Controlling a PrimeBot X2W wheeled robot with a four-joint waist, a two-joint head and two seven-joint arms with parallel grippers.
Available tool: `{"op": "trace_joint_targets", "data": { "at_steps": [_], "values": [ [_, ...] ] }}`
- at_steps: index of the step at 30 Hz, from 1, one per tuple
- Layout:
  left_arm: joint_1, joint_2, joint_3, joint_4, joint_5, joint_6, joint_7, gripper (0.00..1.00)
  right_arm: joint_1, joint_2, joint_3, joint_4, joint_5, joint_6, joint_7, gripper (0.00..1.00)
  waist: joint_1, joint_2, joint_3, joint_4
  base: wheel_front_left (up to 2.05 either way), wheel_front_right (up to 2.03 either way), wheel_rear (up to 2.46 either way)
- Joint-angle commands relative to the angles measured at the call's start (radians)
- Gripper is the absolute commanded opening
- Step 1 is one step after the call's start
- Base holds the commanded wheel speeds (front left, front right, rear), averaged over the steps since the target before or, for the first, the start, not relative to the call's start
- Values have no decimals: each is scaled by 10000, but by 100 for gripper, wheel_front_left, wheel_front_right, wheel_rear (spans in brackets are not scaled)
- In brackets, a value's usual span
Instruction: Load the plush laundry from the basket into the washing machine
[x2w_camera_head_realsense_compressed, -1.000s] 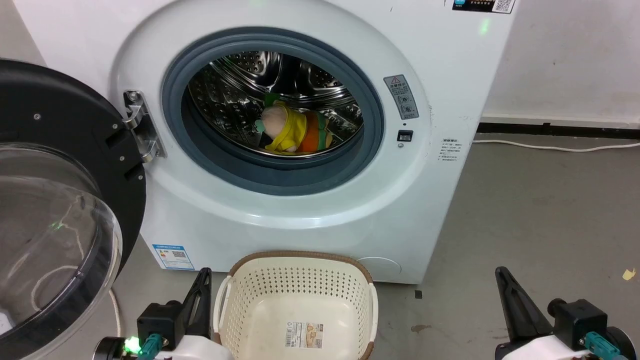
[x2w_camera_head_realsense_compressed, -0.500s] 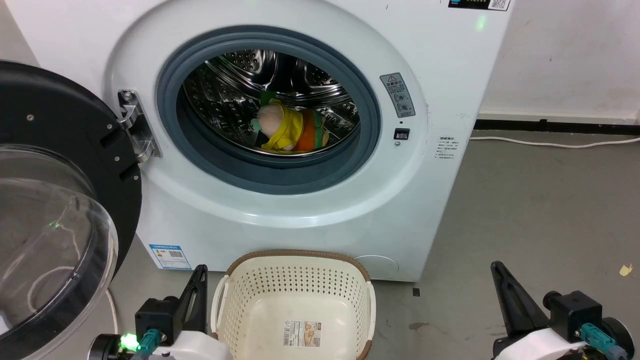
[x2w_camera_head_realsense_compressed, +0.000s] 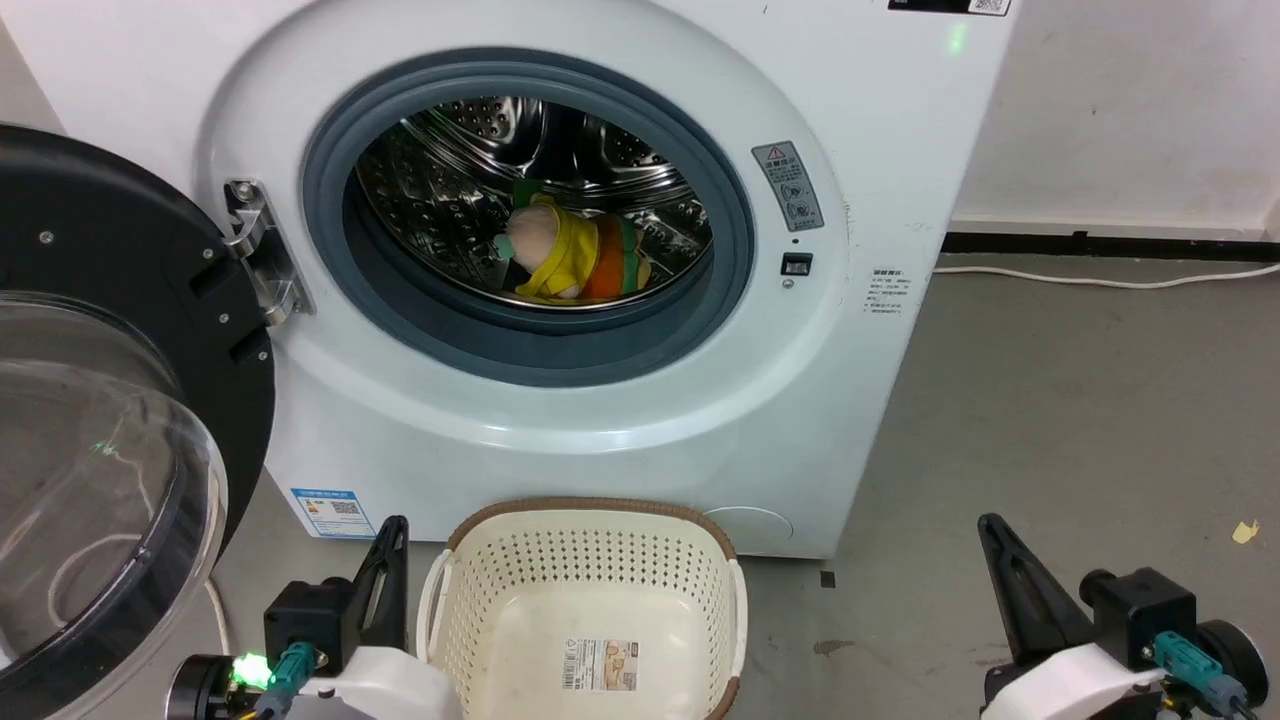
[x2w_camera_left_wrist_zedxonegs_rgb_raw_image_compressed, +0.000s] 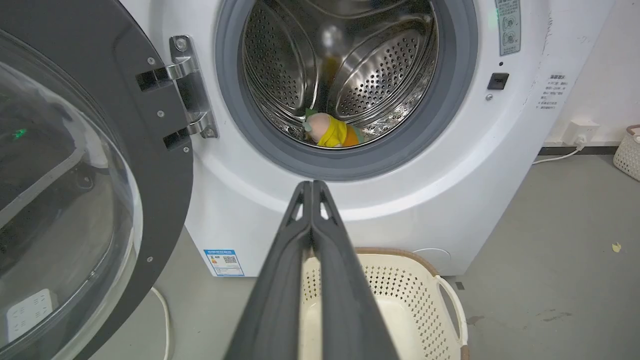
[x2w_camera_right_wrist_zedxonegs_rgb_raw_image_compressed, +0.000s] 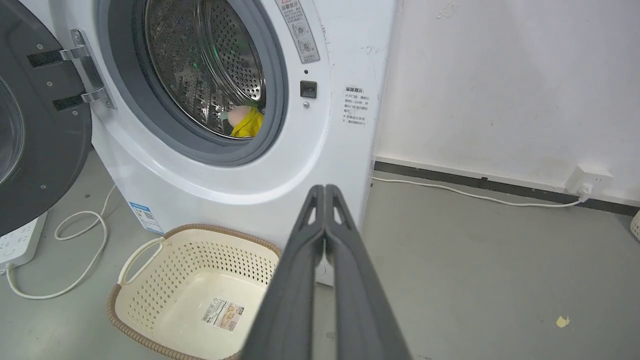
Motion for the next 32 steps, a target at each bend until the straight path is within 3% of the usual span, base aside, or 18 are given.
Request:
{"op": "trace_joint_targets", "data": {
  "at_steps": [1, 32],
  "values": [
    [-112, -63, 62, -82, 111, -34, 54, 0, -150, -2, -2, -74, -81, 5, 62, 0, 0, 0, 4, -6, 0, 0, 0],
    [-210, -201, 325, -308, 436, -97, 442, 0, -361, -3, -1, -160, -350, 6, 452, 0, 0, 0, 80, -128, 0, 0, 0]
  ]
}}
